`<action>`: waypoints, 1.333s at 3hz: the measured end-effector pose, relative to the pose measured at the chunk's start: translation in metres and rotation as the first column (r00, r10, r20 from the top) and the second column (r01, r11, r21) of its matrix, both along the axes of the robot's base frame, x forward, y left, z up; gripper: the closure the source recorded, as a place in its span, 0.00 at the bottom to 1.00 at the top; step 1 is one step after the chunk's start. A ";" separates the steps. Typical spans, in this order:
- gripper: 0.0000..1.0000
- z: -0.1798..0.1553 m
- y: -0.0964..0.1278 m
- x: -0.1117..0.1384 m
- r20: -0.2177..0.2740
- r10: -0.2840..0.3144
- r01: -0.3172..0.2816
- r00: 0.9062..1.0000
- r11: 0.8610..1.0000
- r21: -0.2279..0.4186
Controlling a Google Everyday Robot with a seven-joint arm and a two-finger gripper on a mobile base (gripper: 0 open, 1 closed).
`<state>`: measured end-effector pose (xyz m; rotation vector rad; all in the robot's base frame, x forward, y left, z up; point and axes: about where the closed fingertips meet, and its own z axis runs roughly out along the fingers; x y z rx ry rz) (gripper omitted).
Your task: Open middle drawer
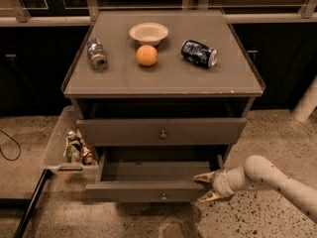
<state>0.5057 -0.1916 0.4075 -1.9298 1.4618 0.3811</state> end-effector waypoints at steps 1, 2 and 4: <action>0.66 -0.005 -0.003 -0.011 -0.002 0.021 -0.021 1.000 1.000 0.005; 0.89 0.005 -0.007 -0.024 0.022 0.035 -0.035 0.999 0.999 -0.009; 1.00 0.028 -0.005 -0.054 0.073 0.073 -0.070 0.995 0.997 -0.044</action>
Offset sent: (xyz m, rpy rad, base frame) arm -0.0379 -0.0158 0.0209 -0.0304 -0.0551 0.0468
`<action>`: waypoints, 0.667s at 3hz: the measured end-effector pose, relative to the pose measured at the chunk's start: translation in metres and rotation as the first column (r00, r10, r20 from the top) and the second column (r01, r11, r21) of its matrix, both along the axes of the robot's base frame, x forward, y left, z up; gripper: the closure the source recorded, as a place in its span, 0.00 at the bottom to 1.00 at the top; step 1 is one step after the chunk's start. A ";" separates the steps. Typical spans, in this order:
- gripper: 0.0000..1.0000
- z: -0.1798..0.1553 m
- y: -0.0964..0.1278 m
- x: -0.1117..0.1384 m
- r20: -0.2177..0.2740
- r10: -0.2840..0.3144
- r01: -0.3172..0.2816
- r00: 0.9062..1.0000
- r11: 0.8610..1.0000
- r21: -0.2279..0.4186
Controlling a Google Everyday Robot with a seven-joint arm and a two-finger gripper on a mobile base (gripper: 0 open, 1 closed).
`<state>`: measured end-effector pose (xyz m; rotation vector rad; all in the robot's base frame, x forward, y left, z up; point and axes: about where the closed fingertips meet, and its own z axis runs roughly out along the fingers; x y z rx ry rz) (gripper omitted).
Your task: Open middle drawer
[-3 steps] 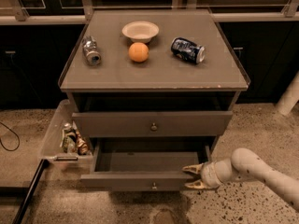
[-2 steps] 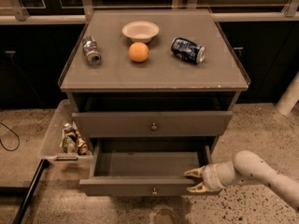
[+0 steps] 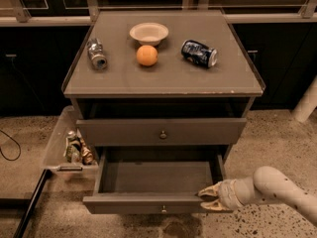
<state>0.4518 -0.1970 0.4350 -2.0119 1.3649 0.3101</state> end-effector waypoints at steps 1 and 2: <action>1.00 -0.002 -0.009 -0.027 0.010 -0.005 0.005 1.000 1.000 0.022; 0.83 -0.003 -0.014 -0.033 0.013 -0.013 0.012 1.000 1.000 0.023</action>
Offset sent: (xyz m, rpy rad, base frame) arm -0.0224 -0.0067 -0.0018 0.0181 -0.0084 -0.0031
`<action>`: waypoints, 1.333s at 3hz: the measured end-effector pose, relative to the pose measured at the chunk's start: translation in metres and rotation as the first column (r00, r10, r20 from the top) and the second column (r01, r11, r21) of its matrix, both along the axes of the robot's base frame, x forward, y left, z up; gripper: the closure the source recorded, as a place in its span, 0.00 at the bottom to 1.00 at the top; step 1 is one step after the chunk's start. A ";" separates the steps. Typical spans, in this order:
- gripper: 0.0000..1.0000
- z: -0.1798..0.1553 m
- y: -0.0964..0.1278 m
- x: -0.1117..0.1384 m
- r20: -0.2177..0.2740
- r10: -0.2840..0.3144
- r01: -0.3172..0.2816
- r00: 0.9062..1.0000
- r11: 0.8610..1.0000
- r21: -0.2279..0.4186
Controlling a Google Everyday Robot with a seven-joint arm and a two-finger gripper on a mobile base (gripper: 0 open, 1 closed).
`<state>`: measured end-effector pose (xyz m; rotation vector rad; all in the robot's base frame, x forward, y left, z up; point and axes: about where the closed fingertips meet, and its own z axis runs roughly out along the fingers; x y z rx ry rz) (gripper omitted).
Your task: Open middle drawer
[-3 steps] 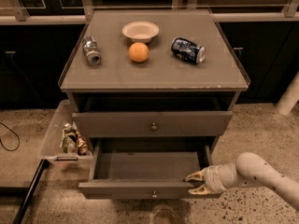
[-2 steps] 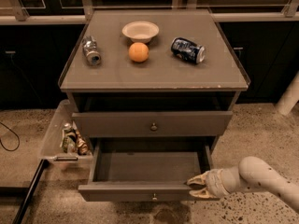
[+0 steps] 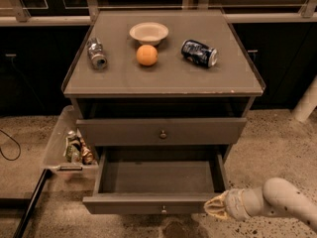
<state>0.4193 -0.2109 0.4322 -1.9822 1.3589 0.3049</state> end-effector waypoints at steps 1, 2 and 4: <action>0.60 0.000 0.000 0.000 0.000 0.000 0.000 1.000 1.000 0.000; 0.38 0.000 0.000 0.000 0.000 0.000 0.000 1.000 1.000 0.000; 0.00 0.000 0.000 0.000 0.000 0.000 0.000 1.000 1.000 0.000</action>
Offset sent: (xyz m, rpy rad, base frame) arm 0.0000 0.0000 0.0000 0.0000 0.0000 0.0000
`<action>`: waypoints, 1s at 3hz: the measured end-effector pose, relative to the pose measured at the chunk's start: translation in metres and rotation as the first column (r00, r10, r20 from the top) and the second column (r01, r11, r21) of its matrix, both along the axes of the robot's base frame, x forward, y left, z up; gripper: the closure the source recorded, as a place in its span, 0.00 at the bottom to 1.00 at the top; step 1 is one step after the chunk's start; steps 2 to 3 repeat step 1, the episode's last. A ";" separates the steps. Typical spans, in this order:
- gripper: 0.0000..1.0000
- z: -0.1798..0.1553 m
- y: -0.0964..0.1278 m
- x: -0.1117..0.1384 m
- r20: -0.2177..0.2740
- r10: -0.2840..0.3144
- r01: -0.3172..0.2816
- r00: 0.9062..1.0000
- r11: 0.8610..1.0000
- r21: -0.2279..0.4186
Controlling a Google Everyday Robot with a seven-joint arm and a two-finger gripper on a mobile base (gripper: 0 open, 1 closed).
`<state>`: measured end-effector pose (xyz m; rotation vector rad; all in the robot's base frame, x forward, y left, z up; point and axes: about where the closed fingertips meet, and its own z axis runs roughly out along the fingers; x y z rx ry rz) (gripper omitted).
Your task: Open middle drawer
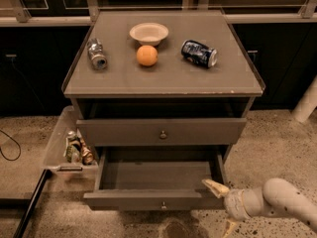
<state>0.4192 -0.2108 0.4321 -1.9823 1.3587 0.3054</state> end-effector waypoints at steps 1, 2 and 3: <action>0.00 0.000 0.000 0.000 0.000 0.000 0.000 1.000 1.000 0.000; 0.00 0.000 0.000 0.000 0.000 0.000 0.000 1.000 1.000 0.000; 0.00 0.000 0.000 0.000 0.000 0.000 0.000 1.000 1.000 0.000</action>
Offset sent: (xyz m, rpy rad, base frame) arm 0.0000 0.0000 0.0000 0.0000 0.0000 0.0000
